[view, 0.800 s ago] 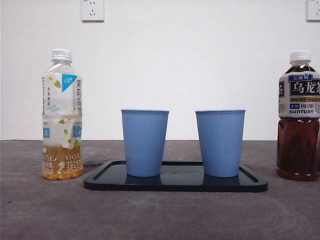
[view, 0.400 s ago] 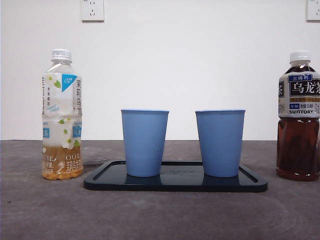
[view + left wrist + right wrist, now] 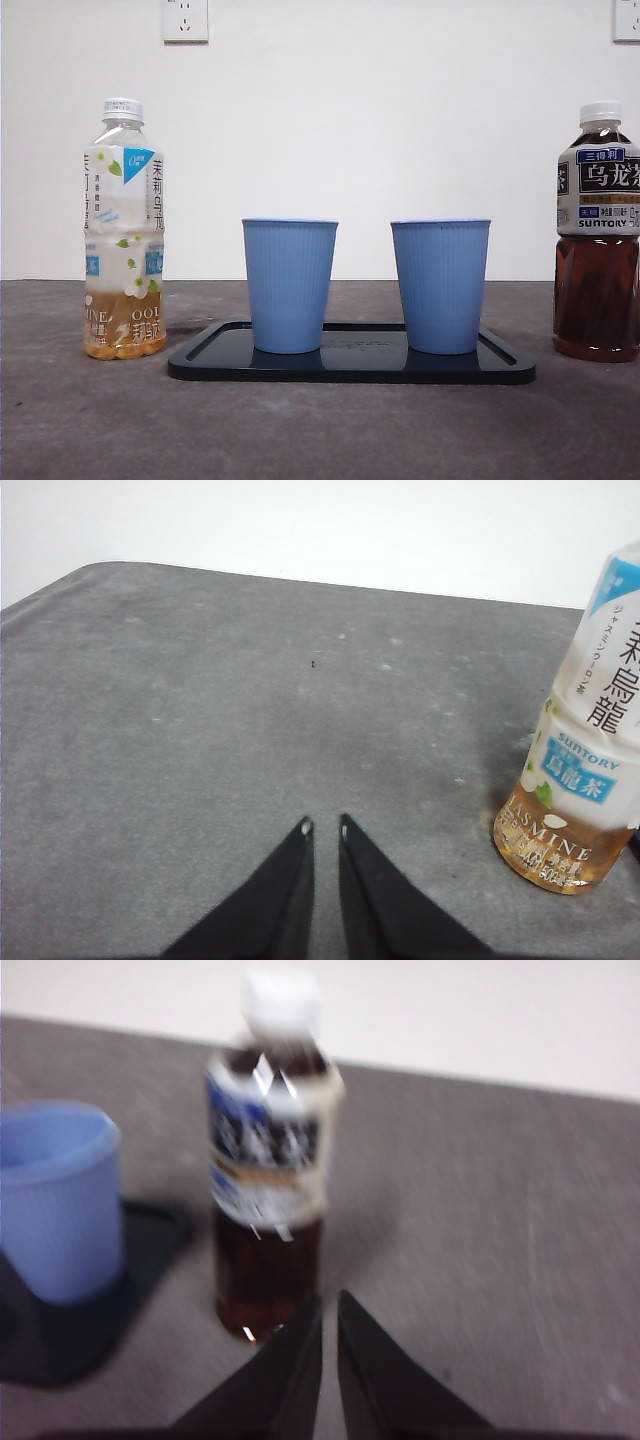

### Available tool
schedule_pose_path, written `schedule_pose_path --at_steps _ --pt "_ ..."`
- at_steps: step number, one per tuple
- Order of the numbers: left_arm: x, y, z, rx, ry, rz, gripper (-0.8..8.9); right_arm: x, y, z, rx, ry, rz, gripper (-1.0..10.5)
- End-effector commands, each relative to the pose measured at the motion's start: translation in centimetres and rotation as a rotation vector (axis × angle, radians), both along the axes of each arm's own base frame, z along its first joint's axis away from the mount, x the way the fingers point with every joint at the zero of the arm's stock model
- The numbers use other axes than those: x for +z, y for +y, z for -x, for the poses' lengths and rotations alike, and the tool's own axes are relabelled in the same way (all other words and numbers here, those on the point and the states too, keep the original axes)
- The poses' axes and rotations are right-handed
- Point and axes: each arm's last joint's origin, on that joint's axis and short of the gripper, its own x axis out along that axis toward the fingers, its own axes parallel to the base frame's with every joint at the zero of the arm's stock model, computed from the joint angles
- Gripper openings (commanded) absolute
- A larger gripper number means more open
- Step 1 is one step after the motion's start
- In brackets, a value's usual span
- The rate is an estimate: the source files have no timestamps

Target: Pour the drink into the cup

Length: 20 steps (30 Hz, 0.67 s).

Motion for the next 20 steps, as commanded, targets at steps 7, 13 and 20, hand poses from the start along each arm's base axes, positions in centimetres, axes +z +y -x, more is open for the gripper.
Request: schedule_pose_path --at_steps 7,13,20 --pt "-0.7 0.0 -0.1 0.005 0.023 0.005 0.38 -3.4 -0.3 -0.4 -0.061 0.012 -0.014 0.2" --pt "-0.7 0.0 -0.1 0.005 0.022 0.005 0.38 -3.6 -0.4 -0.7 -0.085 -0.041 -0.01 0.2" --pt "-0.7 0.0 -0.1 0.005 0.022 0.005 0.38 -3.7 -0.4 -0.8 -0.087 -0.053 -0.008 0.2"
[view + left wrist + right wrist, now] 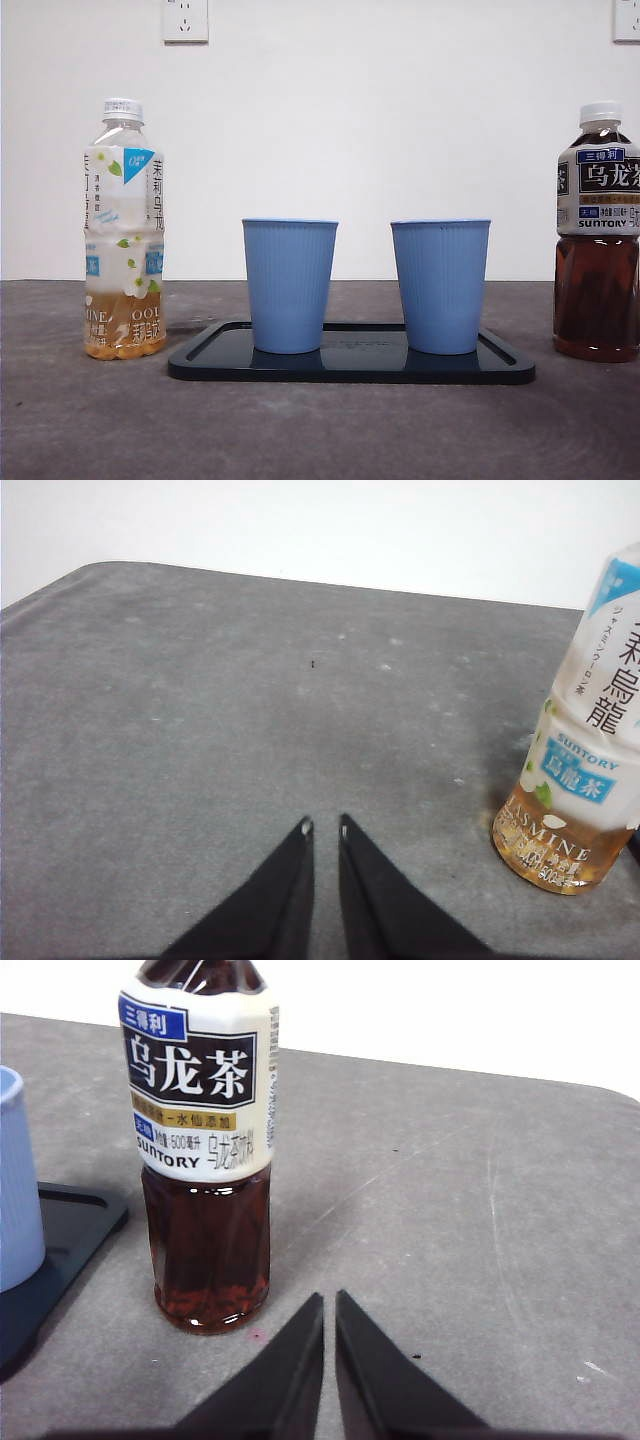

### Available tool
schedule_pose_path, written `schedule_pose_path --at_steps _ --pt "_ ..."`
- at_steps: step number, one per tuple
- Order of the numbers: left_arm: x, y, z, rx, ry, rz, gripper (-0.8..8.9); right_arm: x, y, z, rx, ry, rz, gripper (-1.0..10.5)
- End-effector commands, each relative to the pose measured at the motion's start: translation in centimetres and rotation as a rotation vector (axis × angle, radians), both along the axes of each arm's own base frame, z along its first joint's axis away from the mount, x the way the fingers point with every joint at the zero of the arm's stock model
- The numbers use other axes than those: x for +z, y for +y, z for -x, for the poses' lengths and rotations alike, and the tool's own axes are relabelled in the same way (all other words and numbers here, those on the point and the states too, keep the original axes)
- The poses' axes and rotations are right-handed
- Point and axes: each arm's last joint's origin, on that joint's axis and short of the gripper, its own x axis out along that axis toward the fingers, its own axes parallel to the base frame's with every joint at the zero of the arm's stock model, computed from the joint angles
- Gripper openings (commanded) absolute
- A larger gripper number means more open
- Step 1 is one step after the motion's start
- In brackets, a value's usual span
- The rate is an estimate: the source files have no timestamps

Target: Pour the drink into the cup

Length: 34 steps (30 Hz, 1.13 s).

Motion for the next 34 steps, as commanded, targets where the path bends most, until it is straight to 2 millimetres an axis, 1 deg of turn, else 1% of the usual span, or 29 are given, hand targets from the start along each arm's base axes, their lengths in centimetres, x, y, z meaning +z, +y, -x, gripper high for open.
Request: schedule_pose_path --at_steps 1,34 --pt "-0.71 0.03 -0.08 0.005 0.022 0.002 0.38 -0.29 -0.03 -0.07 -0.008 0.001 -0.013 0.2" --pt "-0.7 0.03 -0.08 0.005 0.022 0.002 0.38 -0.16 -0.03 -0.08 -0.008 -0.012 -0.013 0.2"
